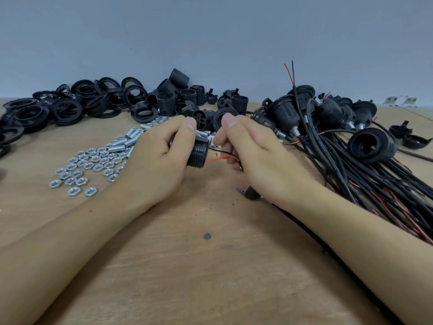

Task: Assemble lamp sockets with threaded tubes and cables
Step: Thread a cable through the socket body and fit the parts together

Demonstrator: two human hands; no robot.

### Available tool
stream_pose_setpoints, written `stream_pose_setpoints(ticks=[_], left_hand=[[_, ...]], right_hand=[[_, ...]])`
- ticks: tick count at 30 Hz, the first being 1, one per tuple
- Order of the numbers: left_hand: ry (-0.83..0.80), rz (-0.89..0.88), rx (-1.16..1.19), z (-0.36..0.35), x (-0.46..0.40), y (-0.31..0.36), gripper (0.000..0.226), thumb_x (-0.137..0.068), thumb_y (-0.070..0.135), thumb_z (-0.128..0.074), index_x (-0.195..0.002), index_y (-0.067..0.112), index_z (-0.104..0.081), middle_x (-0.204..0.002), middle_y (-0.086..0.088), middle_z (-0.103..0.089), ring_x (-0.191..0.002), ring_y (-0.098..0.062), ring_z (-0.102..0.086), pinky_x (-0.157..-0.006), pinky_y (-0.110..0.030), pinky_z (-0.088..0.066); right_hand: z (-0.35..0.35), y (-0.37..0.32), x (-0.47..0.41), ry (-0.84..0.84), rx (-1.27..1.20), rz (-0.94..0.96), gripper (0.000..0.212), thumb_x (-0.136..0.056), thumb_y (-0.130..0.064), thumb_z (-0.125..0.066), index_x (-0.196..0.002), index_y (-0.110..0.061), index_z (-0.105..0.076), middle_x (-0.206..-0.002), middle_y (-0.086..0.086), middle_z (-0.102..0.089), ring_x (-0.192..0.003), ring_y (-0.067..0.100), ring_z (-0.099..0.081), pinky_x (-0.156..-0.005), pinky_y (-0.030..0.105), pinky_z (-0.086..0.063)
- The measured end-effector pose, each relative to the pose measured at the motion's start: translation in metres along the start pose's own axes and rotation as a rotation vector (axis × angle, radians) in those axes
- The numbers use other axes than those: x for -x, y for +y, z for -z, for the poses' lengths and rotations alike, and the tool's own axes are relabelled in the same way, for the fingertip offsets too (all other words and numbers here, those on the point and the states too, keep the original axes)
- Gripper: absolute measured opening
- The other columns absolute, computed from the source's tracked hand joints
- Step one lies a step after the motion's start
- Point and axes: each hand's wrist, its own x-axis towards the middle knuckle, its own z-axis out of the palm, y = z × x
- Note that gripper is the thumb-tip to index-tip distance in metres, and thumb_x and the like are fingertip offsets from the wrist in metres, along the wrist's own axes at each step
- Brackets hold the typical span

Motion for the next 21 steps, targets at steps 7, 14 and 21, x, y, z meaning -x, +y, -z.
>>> stream_pose_setpoints(ticks=[7,14,21], left_hand=[[-0.005,-0.066,-0.225,0.005,0.001,-0.002,0.04,-0.1,0.036,-0.037,-0.067,0.012,-0.041,-0.055,-0.002,-0.037,-0.056,-0.017,-0.039,-0.051,-0.023,-0.027],[-0.009,-0.068,-0.217,0.006,0.0,-0.005,0.041,-0.1,0.036,-0.037,-0.066,0.014,-0.038,-0.056,-0.003,-0.038,-0.057,-0.021,-0.039,-0.052,-0.026,-0.027],[0.029,-0.065,-0.152,0.008,0.0,-0.005,0.046,-0.101,0.036,-0.037,-0.079,-0.001,-0.054,-0.061,-0.009,-0.044,-0.058,-0.021,-0.042,-0.052,-0.025,-0.031]], right_hand=[[0.029,-0.008,-0.008,-0.082,0.266,-0.002,0.021,-0.093,-0.039,-0.058,-0.088,-0.021,-0.066,-0.077,-0.01,-0.064,-0.068,0.0,-0.058,-0.069,0.02,-0.049],[0.059,-0.017,-0.001,-0.47,0.671,-0.269,0.054,-0.059,-0.075,-0.066,-0.092,-0.033,-0.062,-0.079,-0.014,-0.063,-0.072,0.003,-0.059,-0.07,0.028,-0.048],[0.051,-0.014,-0.002,-0.408,0.474,-0.098,0.045,-0.061,-0.054,-0.079,-0.096,-0.033,-0.061,-0.071,-0.013,-0.062,-0.054,-0.001,-0.052,-0.059,0.023,-0.045]])
